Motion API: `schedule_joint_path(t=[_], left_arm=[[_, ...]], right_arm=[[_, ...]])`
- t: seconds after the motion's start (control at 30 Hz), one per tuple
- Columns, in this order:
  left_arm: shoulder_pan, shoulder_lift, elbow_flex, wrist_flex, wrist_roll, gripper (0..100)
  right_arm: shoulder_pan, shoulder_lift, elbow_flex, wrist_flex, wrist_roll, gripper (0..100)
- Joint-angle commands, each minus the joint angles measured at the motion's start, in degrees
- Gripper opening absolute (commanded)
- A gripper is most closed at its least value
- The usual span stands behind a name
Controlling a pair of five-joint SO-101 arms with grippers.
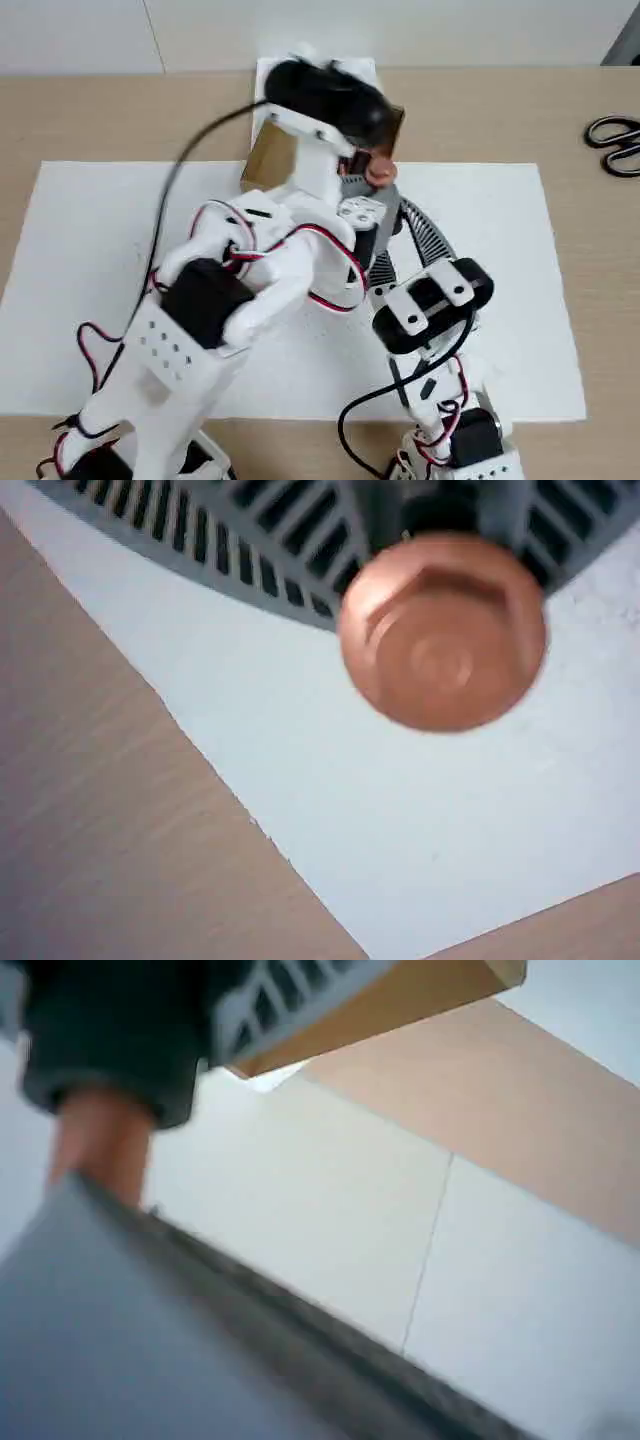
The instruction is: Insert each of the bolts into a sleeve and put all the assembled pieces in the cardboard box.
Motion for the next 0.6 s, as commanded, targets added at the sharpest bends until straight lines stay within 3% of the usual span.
schedule_joint_path(t=[0.0,0.57], left_arm=[[-1.05,0.70,-0.31,-0.79,0.09,1],[-1.05,2.81,-0.40,-1.41,0.09,1]], right_arm=[[0.40,-1.45,-1.32,-2.24,0.26,0.2],[0.48,-1.45,-1.23,-2.15,0.62,0.2]])
